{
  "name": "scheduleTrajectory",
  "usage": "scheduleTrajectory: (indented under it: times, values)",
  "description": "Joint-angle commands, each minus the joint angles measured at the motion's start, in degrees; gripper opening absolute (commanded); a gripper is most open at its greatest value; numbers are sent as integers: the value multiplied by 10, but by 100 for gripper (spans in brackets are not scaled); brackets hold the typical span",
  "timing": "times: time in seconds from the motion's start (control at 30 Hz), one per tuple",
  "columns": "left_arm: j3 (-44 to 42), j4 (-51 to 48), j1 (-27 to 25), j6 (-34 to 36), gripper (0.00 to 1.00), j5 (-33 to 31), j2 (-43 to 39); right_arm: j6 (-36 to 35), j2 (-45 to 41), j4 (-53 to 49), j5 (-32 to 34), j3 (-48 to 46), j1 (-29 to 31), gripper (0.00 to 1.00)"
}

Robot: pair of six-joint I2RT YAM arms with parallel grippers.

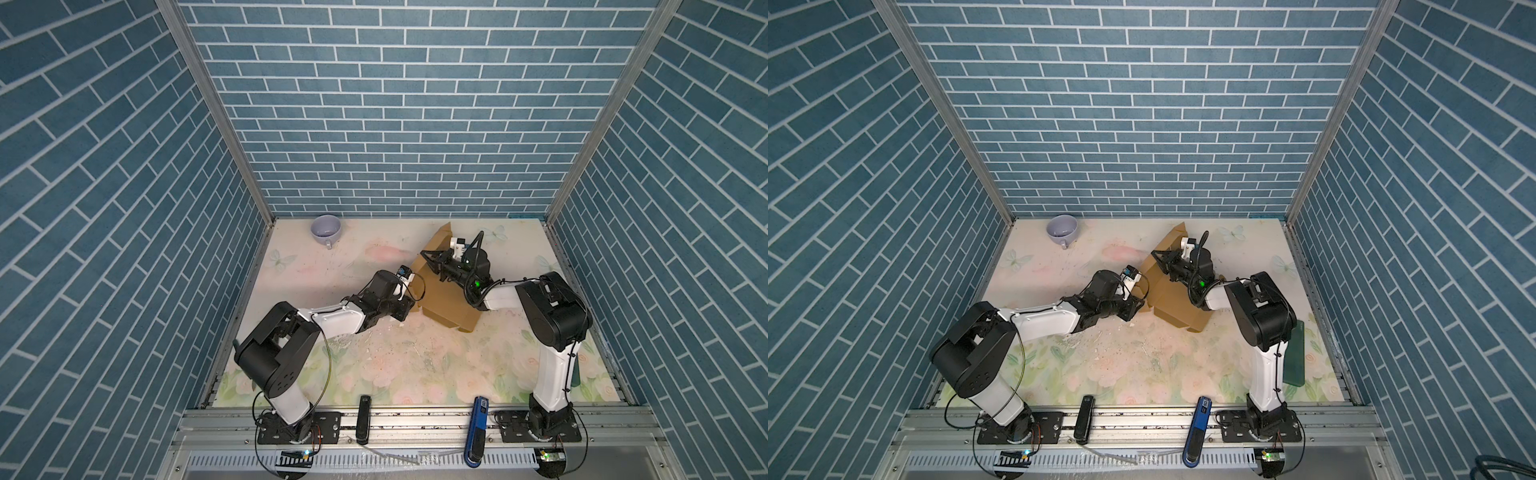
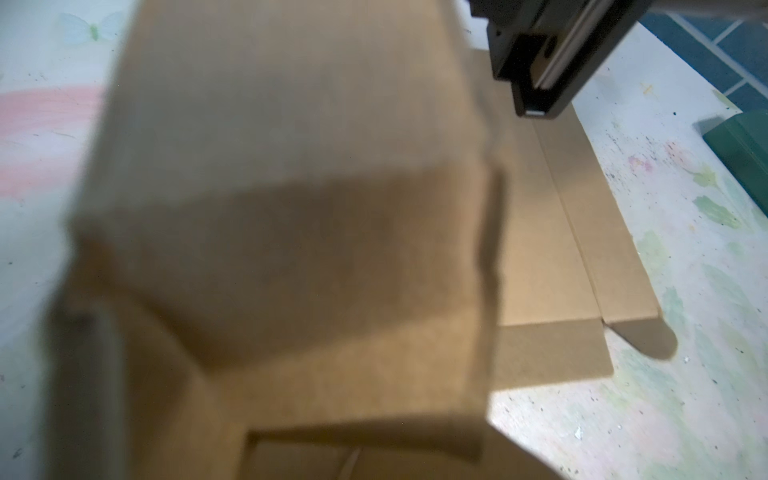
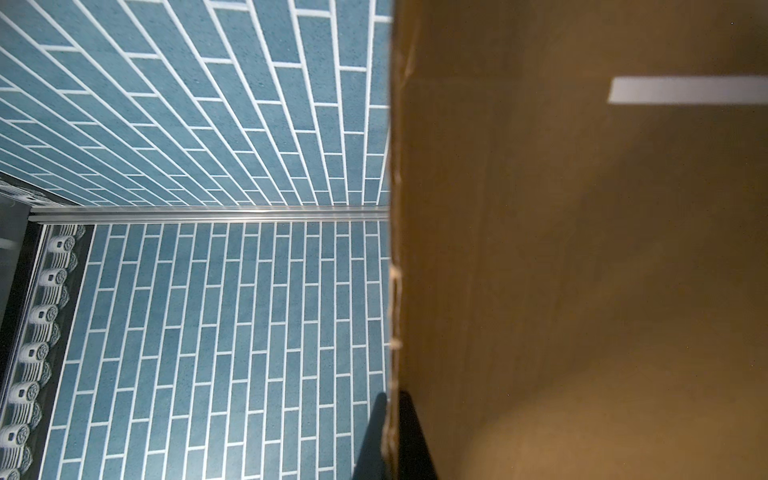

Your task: Fold the paper box

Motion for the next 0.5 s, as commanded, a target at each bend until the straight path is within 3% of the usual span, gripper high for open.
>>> scheduleTrajectory:
  times: [0.0, 0.47]
  values:
    - [14, 34, -3, -24, 42, -22, 2, -7, -8, 4, -3, -19, 4, 0]
    - [31, 43, -25, -50, 40, -57, 19, -6, -7, 10, -3, -21, 3, 0]
